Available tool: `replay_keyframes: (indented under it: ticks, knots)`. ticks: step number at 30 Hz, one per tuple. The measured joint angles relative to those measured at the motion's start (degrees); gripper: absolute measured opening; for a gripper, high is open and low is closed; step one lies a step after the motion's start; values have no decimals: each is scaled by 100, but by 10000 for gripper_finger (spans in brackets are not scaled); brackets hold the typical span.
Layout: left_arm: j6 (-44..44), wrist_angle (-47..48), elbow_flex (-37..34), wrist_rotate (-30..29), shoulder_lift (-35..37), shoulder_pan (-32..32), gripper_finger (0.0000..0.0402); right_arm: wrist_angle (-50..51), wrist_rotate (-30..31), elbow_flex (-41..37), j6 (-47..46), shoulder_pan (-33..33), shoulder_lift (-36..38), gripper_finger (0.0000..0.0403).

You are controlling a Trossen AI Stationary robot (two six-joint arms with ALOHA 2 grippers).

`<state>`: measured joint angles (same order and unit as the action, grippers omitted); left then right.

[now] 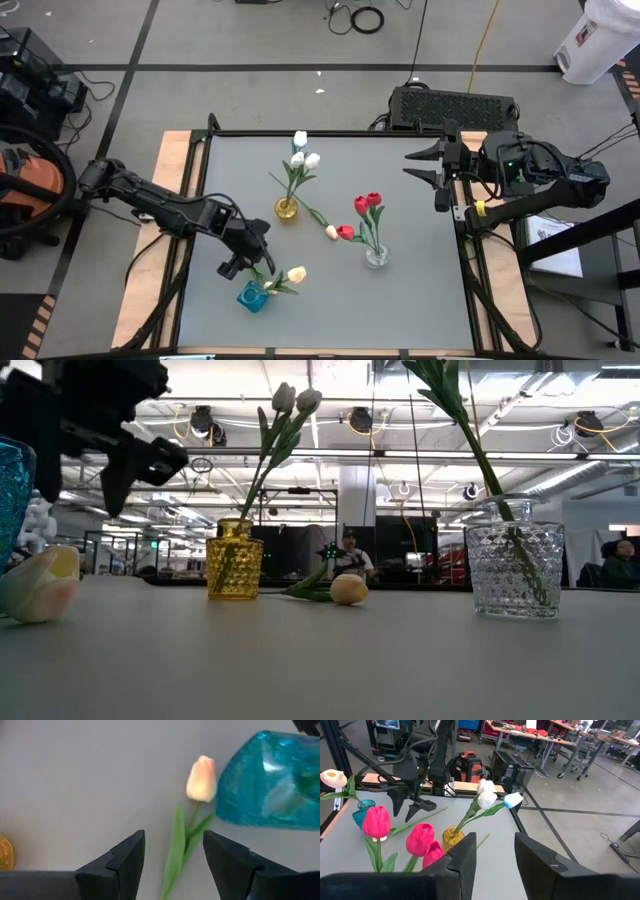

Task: Sort flowers into vase by color
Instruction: Put the bottom yellow tulip into the blue vase

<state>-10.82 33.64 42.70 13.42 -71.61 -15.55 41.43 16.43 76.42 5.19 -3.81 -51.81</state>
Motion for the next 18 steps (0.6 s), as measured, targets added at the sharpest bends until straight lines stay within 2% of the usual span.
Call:
replay_keyframes:
  ticks: [10, 18]
  knots:
    - [660, -623, -881, -22, -195, 2, 208, 0, 0, 0, 0, 0, -1, 125]
    - [705, -640, -1058, -38, -258, 2, 208, 2, -2, -2, 0, 0, 0, 125]
